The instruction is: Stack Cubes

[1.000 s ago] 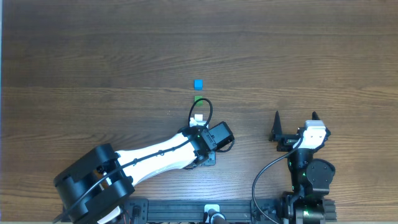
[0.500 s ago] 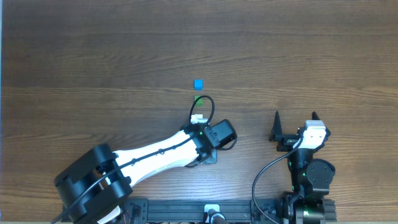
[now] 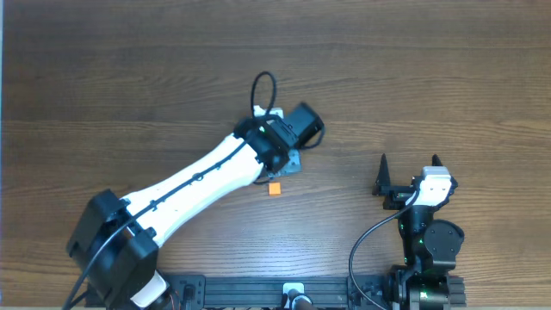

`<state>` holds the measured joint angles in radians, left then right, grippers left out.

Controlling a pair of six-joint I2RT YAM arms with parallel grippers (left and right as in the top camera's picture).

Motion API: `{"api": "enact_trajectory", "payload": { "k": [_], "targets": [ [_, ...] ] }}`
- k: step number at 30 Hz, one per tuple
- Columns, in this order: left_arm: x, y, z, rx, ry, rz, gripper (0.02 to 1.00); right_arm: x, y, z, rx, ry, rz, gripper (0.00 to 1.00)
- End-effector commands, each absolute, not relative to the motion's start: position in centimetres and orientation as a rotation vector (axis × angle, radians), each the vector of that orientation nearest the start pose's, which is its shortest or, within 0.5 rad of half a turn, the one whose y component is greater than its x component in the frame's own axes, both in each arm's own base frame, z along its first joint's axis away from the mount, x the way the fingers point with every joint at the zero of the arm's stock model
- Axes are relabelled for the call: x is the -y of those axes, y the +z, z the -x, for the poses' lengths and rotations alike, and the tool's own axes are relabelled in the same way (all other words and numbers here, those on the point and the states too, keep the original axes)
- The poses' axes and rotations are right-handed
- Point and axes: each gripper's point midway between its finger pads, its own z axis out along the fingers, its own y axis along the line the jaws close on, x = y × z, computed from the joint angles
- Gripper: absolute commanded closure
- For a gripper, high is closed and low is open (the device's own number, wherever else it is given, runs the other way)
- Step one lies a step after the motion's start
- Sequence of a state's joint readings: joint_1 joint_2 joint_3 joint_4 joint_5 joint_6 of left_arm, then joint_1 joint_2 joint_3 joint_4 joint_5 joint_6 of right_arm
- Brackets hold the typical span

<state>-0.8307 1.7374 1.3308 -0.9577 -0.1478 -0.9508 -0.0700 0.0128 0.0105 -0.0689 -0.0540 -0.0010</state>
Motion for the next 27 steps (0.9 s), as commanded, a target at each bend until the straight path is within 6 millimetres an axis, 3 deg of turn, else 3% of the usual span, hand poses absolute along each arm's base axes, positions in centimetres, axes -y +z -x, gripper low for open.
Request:
{"api": "enact_trajectory", "payload": {
  "k": [1,6,27],
  "targets": [
    [24.6,7.3,-28.2,-2.9,-0.045,0.127,0.91,0.7,15.7,-24.6,-1.643,-0.008,-0.013,0.007],
    [24.8,5.6,-28.5,-2.928,-0.022,0.103,0.906,0.7,15.7,-24.6,-1.643,-0.008,-0.013,0.007],
    [25.4,3.7,-28.7,-2.955,-0.027,0.067,0.893,0.7,15.7,-24.6,-1.643,-0.008,-0.013,0.009]
  ]
}}
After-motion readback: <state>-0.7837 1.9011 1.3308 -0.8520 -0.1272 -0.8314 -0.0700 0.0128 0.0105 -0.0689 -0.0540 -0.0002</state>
